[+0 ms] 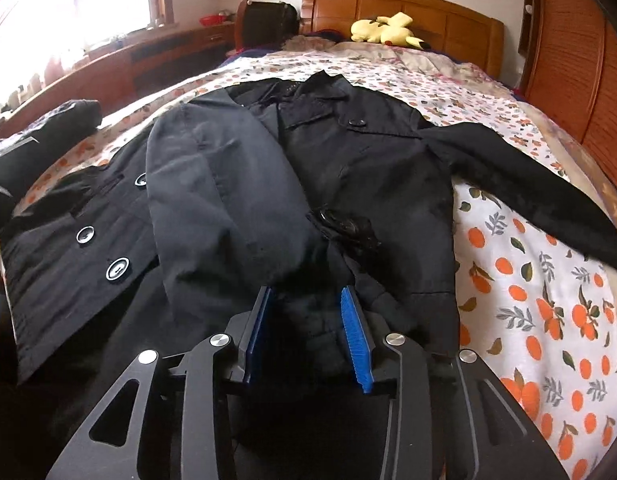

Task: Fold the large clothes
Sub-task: 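Open the right tool and move it to the other coat sleeve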

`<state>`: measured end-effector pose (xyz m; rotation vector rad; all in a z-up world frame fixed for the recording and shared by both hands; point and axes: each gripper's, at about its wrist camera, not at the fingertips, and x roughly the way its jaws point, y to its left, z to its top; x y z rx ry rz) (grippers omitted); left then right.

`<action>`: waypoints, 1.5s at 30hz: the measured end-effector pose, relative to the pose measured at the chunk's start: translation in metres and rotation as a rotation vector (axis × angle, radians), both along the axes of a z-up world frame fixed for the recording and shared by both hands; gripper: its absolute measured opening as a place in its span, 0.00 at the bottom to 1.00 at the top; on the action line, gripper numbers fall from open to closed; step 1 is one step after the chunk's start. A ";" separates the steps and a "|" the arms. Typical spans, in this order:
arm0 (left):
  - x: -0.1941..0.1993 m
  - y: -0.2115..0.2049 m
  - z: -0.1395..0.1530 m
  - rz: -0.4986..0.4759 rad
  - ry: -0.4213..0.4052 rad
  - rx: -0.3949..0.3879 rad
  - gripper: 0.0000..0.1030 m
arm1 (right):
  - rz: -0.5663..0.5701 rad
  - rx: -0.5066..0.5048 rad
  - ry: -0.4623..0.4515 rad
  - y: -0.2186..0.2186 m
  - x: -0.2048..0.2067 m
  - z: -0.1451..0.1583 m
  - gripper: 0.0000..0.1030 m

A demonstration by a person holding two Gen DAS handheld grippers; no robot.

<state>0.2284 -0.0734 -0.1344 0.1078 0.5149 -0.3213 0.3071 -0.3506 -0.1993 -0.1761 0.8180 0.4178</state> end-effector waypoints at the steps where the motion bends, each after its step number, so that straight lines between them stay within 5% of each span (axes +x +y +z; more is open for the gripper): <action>1: -0.001 0.002 0.005 0.004 -0.004 0.001 0.98 | 0.001 0.004 -0.003 0.000 -0.001 0.000 0.33; 16: 0.012 0.019 0.051 0.090 -0.056 0.021 0.98 | 0.020 0.052 -0.026 -0.006 -0.005 -0.003 0.37; 30: 0.094 0.021 0.001 0.036 0.003 0.029 0.98 | -0.027 0.064 -0.125 -0.022 -0.013 0.043 0.43; 45: 0.108 0.017 -0.033 -0.020 -0.005 -0.016 0.98 | -0.319 0.045 -0.122 -0.105 0.064 0.055 0.44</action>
